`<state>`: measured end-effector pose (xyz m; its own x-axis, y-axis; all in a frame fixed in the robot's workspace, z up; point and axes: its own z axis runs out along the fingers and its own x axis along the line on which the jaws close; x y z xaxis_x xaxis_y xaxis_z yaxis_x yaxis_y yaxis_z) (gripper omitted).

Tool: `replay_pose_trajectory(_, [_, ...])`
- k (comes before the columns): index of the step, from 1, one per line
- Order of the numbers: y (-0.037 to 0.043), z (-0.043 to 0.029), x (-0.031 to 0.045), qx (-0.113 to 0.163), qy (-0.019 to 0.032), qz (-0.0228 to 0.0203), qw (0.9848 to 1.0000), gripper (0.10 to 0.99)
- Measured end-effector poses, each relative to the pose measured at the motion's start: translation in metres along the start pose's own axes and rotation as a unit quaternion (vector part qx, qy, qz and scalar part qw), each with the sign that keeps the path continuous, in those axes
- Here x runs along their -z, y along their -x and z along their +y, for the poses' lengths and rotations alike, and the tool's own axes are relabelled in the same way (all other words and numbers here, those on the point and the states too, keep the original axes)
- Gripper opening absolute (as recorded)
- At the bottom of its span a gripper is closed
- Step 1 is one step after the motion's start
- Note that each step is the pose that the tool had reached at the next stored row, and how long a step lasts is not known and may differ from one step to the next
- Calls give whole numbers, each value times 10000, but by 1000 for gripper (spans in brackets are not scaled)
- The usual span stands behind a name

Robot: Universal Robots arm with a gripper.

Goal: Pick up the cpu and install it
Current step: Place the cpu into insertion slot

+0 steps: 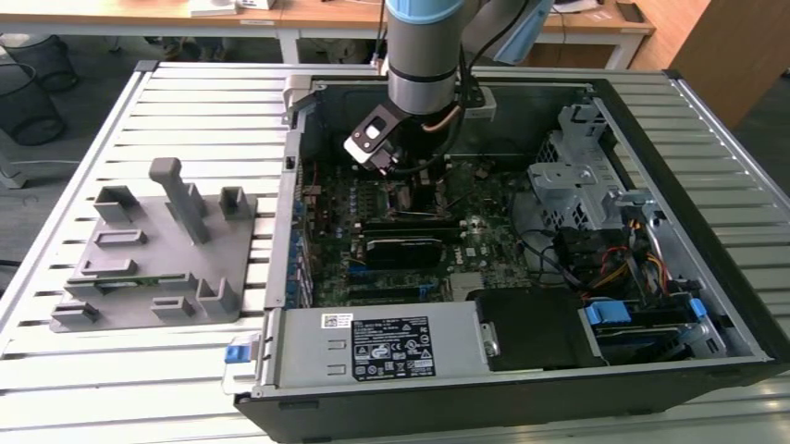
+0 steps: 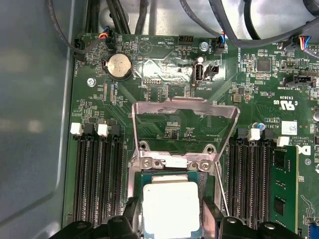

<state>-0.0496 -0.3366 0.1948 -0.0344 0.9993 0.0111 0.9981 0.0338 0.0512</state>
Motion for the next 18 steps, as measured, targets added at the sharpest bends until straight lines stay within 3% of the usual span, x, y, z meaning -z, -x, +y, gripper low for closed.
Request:
replay_pose_trajectory(2, [1, 0, 1, 0, -1, -2, 10000, 600])
replay_pose_trajectory(3, [1, 0, 3, 1, 0, -1, 10000, 533])
replay_pose_trajectory(18, [3, -18, 22, -187, 2, -17, 9998, 525])
